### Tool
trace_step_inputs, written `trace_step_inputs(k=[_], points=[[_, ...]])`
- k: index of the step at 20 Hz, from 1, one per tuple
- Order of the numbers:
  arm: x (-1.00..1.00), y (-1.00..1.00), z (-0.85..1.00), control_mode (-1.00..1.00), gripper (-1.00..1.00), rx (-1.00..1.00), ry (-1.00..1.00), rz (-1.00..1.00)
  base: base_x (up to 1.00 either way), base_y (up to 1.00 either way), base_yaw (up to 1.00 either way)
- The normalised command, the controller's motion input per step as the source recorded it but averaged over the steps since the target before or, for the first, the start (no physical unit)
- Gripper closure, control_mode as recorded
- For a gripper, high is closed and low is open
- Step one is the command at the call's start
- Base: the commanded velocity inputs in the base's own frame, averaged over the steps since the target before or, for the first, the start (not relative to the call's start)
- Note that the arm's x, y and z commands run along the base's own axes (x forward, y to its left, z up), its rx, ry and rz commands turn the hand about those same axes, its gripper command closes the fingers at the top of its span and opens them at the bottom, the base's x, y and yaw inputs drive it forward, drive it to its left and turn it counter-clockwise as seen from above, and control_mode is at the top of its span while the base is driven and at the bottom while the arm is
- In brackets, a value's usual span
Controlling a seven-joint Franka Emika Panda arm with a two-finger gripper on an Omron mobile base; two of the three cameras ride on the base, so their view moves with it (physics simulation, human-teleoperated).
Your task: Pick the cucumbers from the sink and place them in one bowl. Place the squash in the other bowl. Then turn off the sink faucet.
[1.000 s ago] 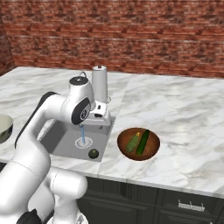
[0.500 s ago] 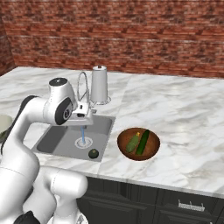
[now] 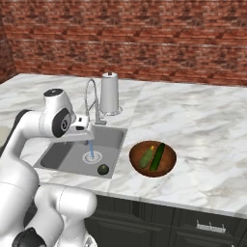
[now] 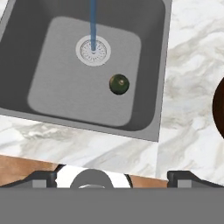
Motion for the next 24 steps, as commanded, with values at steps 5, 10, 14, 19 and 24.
trace_step_inputs(k=[5,10,14,19,24], points=[[0.00,0.03,-0.19,-1.00,-1.00,-0.07,0.01,0.00,0.00,0.00,0.00],[0.08,0.00,-0.09,-1.00,-1.00,-0.03,-0.01,-0.01,0.00,0.00,0.00],[0.12,0.00,-0.14,-1.00,-1.00,0.00,-0.01,-0.06,0.00,0.00,0.00],[0.17,0.00,-0.23,-1.00,-1.00,0.00,0.00,-0.08,0.00,0.00,0.00],[0.20,0.00,-0.26,-1.00,-1.00,0.00,0.00,-0.08,0.00,0.00,0.00]])
